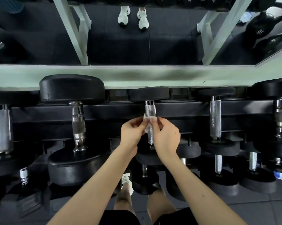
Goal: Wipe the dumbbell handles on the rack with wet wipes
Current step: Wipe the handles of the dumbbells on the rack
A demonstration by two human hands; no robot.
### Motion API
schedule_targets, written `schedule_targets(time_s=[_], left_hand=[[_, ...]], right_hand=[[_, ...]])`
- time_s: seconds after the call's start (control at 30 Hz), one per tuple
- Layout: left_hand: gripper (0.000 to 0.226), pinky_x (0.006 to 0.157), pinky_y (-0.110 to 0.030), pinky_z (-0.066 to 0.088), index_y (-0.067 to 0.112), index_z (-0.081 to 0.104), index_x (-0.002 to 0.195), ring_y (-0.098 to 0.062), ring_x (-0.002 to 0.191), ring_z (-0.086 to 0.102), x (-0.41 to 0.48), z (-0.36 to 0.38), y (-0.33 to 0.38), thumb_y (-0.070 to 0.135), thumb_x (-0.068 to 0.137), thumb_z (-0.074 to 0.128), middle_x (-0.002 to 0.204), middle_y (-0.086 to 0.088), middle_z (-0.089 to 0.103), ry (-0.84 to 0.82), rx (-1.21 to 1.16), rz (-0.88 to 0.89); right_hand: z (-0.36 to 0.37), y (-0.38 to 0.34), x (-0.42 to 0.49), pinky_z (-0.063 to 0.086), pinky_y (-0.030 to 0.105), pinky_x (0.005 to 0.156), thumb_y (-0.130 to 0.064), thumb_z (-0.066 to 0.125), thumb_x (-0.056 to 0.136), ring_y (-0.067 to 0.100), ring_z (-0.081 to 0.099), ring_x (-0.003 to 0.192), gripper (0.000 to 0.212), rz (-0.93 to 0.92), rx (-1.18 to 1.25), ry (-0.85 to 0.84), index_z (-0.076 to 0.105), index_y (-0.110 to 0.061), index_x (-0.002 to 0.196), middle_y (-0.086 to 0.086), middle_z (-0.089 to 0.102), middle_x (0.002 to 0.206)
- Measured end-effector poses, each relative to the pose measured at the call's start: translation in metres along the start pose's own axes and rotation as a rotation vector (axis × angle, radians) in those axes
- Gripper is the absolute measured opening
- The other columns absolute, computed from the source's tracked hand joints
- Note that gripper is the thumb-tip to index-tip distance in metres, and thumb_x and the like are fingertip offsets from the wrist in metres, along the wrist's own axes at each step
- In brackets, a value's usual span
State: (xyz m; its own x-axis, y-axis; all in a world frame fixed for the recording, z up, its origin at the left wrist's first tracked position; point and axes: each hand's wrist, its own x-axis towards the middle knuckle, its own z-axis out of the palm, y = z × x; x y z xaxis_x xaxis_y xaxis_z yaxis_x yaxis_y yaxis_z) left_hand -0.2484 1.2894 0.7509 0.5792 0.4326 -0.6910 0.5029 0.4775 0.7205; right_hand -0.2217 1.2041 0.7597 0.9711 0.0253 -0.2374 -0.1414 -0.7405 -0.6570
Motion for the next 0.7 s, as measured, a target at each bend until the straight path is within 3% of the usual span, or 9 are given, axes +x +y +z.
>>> schedule_targets(time_s=[0.13, 0.23, 0.3, 0.4, 0.5, 0.6, 0.7], left_hand=[[0.019, 0.074, -0.019, 0.056, 0.008, 0.070, 0.100, -0.013, 0.086, 0.070, 0.000, 0.011, 0.003, 0.015, 0.082, 0.070, 0.090, -0.004, 0.074, 0.093, -0.122, 0.003], [0.012, 0.067, -0.016, 0.055, 0.011, 0.071, 0.096, -0.008, 0.078, 0.071, 0.002, 0.021, 0.013, 0.014, 0.084, 0.068, 0.085, -0.001, 0.074, 0.107, -0.199, 0.015], [0.006, 0.059, -0.014, 0.053, 0.013, 0.070, 0.091, -0.004, 0.070, 0.070, 0.006, 0.026, 0.019, 0.015, 0.085, 0.067, 0.079, 0.001, 0.073, 0.123, -0.226, 0.013], [0.004, 0.063, -0.017, 0.053, 0.019, 0.067, 0.081, -0.007, 0.072, 0.069, 0.014, 0.028, 0.026, 0.017, 0.084, 0.068, 0.077, 0.003, 0.071, 0.146, -0.209, 0.030], [0.005, 0.064, -0.012, 0.051, 0.020, 0.066, 0.082, -0.001, 0.069, 0.066, 0.020, 0.021, 0.026, 0.018, 0.083, 0.070, 0.077, 0.006, 0.069, 0.076, -0.106, 0.085], [0.007, 0.062, -0.012, 0.051, 0.023, 0.067, 0.076, 0.005, 0.060, 0.064, 0.021, 0.007, 0.024, 0.021, 0.082, 0.072, 0.064, 0.011, 0.069, -0.032, 0.086, 0.148], [0.003, 0.056, -0.006, 0.046, 0.019, 0.071, 0.082, 0.009, 0.059, 0.063, 0.015, -0.003, 0.025, 0.022, 0.082, 0.072, 0.063, 0.014, 0.068, -0.109, 0.275, 0.143]], right_hand=[[0.008, -0.007, 0.008, 0.046, 0.021, 0.064, -0.032, 0.057, 0.092, 0.006, 0.061, 0.066, 0.023, 0.152, 0.238, 0.005, 0.070, -0.013, 0.093, -0.006, 0.067, 0.071], [0.011, -0.015, 0.017, 0.049, 0.021, 0.066, -0.027, 0.057, 0.093, 0.005, 0.062, 0.068, 0.021, 0.162, 0.342, 0.033, 0.070, -0.012, 0.090, -0.006, 0.067, 0.074], [0.012, -0.020, 0.027, 0.047, 0.022, 0.062, -0.024, 0.057, 0.092, 0.005, 0.060, 0.065, 0.021, 0.154, 0.389, 0.038, 0.067, -0.013, 0.078, -0.006, 0.065, 0.069], [0.011, -0.025, 0.039, 0.038, 0.020, 0.055, -0.022, 0.058, 0.091, 0.004, 0.050, 0.054, 0.029, 0.132, 0.391, 0.041, 0.057, -0.017, 0.062, -0.006, 0.059, 0.059], [0.006, -0.019, 0.043, 0.042, 0.015, 0.056, -0.023, 0.060, 0.090, 0.005, 0.057, 0.060, 0.020, 0.088, 0.370, -0.053, 0.067, -0.013, 0.073, -0.005, 0.064, 0.064], [-0.004, -0.007, 0.049, 0.047, 0.028, 0.065, -0.023, 0.068, 0.084, 0.015, 0.062, 0.067, 0.020, 0.051, 0.338, -0.181, 0.071, -0.004, 0.079, 0.005, 0.070, 0.072], [-0.019, 0.004, 0.051, 0.030, 0.029, 0.051, -0.025, 0.072, 0.080, 0.014, 0.039, 0.053, 0.037, 0.008, 0.277, -0.335, 0.056, -0.001, 0.057, 0.007, 0.048, 0.052]])
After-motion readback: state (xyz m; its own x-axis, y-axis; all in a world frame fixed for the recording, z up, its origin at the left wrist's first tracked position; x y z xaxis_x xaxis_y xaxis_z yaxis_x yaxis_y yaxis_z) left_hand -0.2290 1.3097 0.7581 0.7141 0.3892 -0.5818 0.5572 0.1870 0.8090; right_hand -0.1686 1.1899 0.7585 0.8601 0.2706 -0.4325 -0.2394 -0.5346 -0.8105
